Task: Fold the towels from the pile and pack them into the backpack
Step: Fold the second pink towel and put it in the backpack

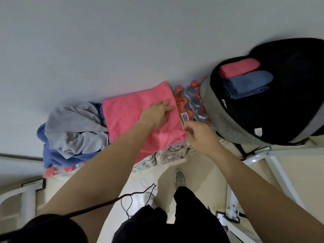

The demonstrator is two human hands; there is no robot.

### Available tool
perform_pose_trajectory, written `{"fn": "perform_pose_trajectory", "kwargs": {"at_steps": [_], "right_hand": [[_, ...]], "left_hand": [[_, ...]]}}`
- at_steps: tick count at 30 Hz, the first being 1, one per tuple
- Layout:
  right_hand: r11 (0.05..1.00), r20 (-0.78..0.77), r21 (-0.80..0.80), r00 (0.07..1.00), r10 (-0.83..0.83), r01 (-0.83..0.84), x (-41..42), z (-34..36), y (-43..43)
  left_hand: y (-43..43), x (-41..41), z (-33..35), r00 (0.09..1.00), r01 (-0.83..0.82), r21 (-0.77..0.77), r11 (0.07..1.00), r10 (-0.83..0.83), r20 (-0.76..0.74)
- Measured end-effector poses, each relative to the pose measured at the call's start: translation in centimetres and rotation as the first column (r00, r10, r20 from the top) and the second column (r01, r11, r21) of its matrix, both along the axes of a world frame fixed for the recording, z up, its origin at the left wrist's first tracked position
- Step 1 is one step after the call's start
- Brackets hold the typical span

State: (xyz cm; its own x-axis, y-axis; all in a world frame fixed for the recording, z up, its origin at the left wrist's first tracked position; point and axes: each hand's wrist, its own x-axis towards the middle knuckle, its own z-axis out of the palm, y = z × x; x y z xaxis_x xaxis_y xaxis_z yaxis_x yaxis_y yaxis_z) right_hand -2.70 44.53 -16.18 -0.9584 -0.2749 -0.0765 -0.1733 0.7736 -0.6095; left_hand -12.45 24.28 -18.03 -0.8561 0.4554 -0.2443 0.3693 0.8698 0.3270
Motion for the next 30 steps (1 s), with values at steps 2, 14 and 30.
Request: {"fn": "perform_pose_trajectory", "kwargs": {"at_steps": [2,14,30], "right_hand": [[0.998,-0.027,0.026,0.998,-0.059,0.059,1.4,0.1,0.6],[0.929,0.186,0.370,0.979,-0.088,0.013,5.9,-0.3,-0.4],[0.943,-0.024,0.332,0.999,0.021,-0.012,-13.9,1.9,-7.3]], "left_hand": [[0.0,0.0,0.0,1.000,0.002,-0.006,1.000,-0.002,0.006],[0.3,0.5,0.4,0.999,0.025,-0.045,0.999,-0.024,0.030],[-11.8,1.0,2.1,0.688,-0.695,0.068,0.715,0.690,-0.223]]}}
